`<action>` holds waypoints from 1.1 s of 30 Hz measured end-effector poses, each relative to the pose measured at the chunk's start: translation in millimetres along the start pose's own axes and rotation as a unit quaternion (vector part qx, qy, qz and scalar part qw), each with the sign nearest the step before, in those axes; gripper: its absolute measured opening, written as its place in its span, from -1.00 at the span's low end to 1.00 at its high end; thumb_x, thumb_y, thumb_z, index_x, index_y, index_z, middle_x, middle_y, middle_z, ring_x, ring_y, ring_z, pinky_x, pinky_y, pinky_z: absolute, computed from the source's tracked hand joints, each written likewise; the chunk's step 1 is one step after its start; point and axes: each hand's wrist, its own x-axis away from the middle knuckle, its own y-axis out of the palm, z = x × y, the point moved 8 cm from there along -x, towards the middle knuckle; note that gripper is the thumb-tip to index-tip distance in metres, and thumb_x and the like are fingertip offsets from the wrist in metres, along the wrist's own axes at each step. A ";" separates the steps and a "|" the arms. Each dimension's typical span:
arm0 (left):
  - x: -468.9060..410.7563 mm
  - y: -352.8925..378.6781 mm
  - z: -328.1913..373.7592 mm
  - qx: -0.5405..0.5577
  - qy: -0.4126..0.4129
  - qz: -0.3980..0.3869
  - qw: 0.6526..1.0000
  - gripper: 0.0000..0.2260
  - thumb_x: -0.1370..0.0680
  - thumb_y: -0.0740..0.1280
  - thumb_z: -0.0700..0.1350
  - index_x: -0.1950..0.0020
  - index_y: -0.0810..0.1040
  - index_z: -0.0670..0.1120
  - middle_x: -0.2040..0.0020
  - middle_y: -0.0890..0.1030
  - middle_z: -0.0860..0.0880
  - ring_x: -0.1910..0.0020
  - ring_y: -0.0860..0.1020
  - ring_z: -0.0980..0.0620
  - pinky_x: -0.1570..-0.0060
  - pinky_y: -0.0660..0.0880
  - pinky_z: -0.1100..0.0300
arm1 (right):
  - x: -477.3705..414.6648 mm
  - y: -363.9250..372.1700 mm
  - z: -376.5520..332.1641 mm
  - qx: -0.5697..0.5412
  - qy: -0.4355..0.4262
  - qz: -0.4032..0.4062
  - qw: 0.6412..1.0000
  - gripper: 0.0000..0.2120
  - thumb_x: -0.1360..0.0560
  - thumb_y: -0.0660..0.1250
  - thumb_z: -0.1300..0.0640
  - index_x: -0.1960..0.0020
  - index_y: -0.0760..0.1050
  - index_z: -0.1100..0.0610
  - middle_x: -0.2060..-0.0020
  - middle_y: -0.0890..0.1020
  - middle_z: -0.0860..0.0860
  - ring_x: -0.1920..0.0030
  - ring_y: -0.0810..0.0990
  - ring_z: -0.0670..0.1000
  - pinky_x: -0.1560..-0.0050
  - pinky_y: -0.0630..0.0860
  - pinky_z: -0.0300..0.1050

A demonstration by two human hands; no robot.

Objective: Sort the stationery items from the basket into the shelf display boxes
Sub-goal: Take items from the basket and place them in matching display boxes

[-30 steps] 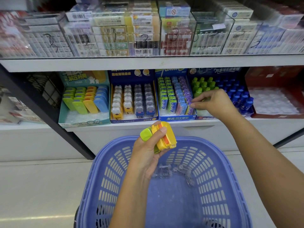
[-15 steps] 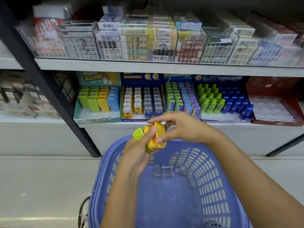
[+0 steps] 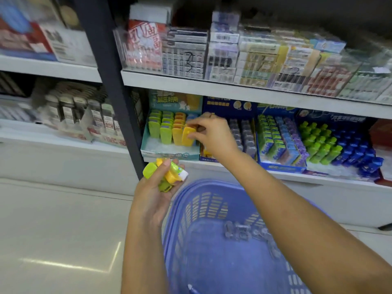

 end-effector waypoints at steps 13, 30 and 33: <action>-8.3 -29.0 3.1 0.049 -0.018 0.025 0.998 -0.60 -0.30 0.44 -0.13 -0.11 0.51 -0.18 -0.03 0.68 -0.15 -0.05 0.65 -0.12 0.04 0.62 0.02 | -18.3 51.9 -9.0 0.127 -0.066 -0.071 0.987 -0.70 -0.50 0.32 0.23 -0.23 0.55 0.19 -0.12 0.52 0.22 -0.09 0.54 0.22 -0.09 0.49 0.05; -13.5 -35.7 2.5 0.074 -0.028 0.025 0.997 -0.61 -0.33 0.41 -0.15 -0.13 0.49 -0.19 -0.06 0.67 -0.17 -0.10 0.63 -0.14 0.09 0.63 0.03 | -9.3 61.1 -17.6 0.246 -0.144 -0.052 0.957 -0.70 -0.58 0.22 0.20 -0.29 0.48 0.21 -0.16 0.48 0.18 -0.07 0.52 0.18 -0.05 0.48 0.03; -13.3 -34.7 4.2 0.082 -0.028 0.021 0.996 -0.61 -0.32 0.41 -0.16 -0.12 0.50 -0.21 -0.07 0.66 -0.19 -0.10 0.63 -0.16 0.06 0.62 0.02 | -8.0 53.8 -14.1 0.140 -0.098 -0.006 0.985 -0.83 -0.53 0.29 0.27 -0.08 0.53 0.32 0.00 0.49 0.22 0.00 0.49 -0.14 0.03 0.41 -0.28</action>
